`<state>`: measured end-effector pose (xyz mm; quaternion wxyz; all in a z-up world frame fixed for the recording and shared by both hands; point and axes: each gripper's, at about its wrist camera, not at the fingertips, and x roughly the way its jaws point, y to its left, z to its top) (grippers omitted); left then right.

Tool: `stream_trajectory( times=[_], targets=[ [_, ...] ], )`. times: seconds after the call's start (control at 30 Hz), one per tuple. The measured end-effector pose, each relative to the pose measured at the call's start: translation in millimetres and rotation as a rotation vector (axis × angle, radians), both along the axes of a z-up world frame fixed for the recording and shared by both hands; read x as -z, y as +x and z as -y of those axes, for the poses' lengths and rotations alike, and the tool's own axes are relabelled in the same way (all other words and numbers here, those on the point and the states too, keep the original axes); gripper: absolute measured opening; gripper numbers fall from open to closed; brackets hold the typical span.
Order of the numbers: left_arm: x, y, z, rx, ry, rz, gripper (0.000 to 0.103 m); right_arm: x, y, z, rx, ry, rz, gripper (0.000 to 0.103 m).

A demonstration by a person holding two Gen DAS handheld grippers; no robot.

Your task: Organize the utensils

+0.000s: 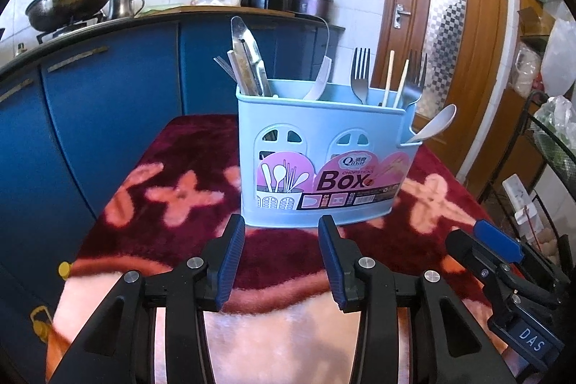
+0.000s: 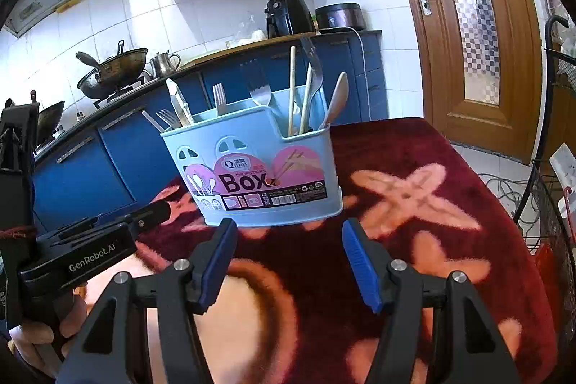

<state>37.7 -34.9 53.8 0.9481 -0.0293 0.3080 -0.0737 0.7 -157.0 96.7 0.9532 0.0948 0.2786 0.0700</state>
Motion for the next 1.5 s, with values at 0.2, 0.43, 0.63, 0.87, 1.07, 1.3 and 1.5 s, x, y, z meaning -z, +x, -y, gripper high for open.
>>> stream_trajectory(
  times=[0.2,0.43,0.63,0.87,1.07,1.3,1.5],
  targets=[
    [-0.2,0.5,-0.9,-0.020,-0.001,0.002,0.045,-1.5,-0.4,1.6,0.000,0.008,0.002,0.064],
    [-1.2,-0.9,0.5,-0.026,0.016,0.008,0.045,-2.1,-0.5,1.3,-0.003,0.006,0.000,0.064],
    [-1.0,-0.9,1.3,-0.025,0.019,0.004,0.045,-1.9,-0.3,1.3,-0.003,0.008,-0.001,0.064],
    [-1.8,-1.6,1.3,-0.027,0.025,0.014,0.045,-2.2,-0.7,-0.2,-0.004,0.007,-0.002,0.064],
    [-3.0,-3.5,2.2,-0.030,0.025,0.016,0.045,-2.2,-0.9,-1.3,-0.006,0.007,-0.005,0.064],
    [-4.3,-4.8,2.6,-0.038,0.029,0.018,0.045,-2.3,-1.7,-2.7,-0.015,0.010,-0.011,0.064],
    [-5.0,-5.5,1.2,-0.043,0.025,0.015,0.045,-2.4,-2.3,-3.8,-0.016,0.008,-0.010,0.064]
  ],
)
